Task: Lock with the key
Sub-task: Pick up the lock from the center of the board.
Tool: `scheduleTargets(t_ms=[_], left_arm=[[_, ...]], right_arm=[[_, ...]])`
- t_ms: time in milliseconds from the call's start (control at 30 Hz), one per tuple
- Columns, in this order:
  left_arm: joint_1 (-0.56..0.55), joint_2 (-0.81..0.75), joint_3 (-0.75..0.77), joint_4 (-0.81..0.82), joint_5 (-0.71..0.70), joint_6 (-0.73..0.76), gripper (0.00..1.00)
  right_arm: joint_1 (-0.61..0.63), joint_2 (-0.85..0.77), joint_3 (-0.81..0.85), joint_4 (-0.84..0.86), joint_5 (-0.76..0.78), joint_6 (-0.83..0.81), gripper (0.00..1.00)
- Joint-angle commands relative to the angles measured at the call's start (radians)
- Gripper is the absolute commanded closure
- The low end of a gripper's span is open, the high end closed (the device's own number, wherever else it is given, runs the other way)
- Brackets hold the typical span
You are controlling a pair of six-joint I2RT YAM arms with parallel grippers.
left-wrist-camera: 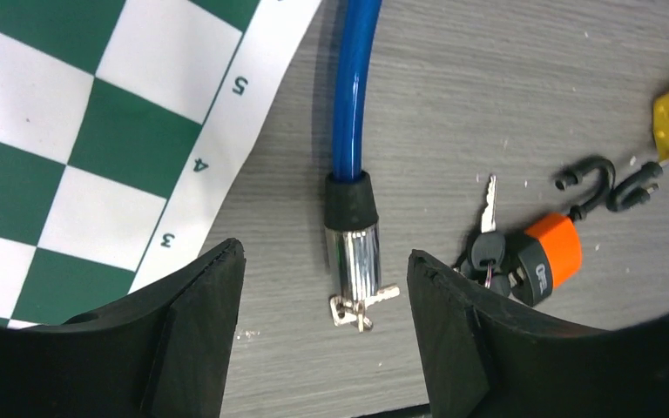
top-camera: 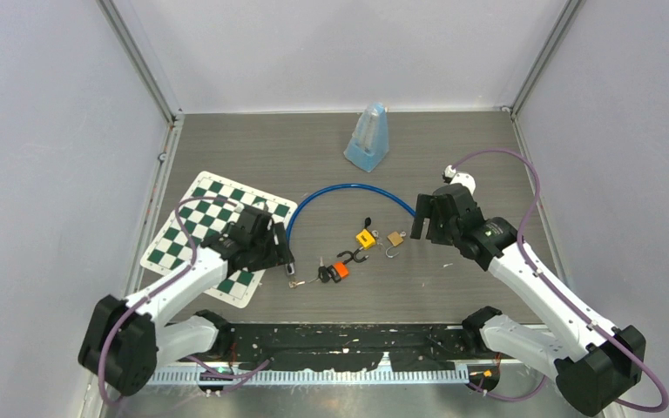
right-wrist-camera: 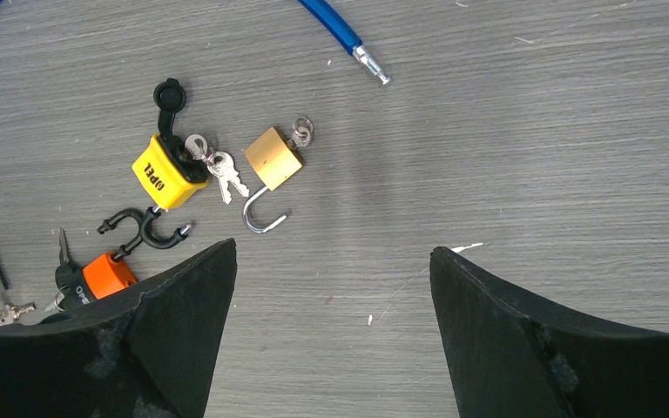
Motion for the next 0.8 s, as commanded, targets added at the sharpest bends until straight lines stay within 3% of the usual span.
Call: scheduleTargets(t_ms=[0,267,433,633,767], left_arm=[[-0.026,0.071,0.066,0.004,-0.061,-0.042,0.35],[-0.045,0.221,0.121,0.009,-0.084,-0.119,0.53],[-0.073,0.315,0.204,-0.065,-0.143,-0.116,0.56],[-0.073,0.353,0.198,-0.044,-0.171,-0.107,0.57],[-0.073,0.383,0.207,-0.035,-0.166,-0.099,0.66]], right_arm=[[0.000,0.019,0.052,0.046,0.048,-0.024,0.12],[-0.045,0.113,0.073,0.084,0.028,-0.041,0.12],[-0.060,0.167,0.072,0.115,0.006,-0.050,0.12],[-0.090,0.224,0.074,0.139,-0.019,-0.058,0.12],[-0.115,0.251,0.072,0.159,-0.054,-0.067,0.12]])
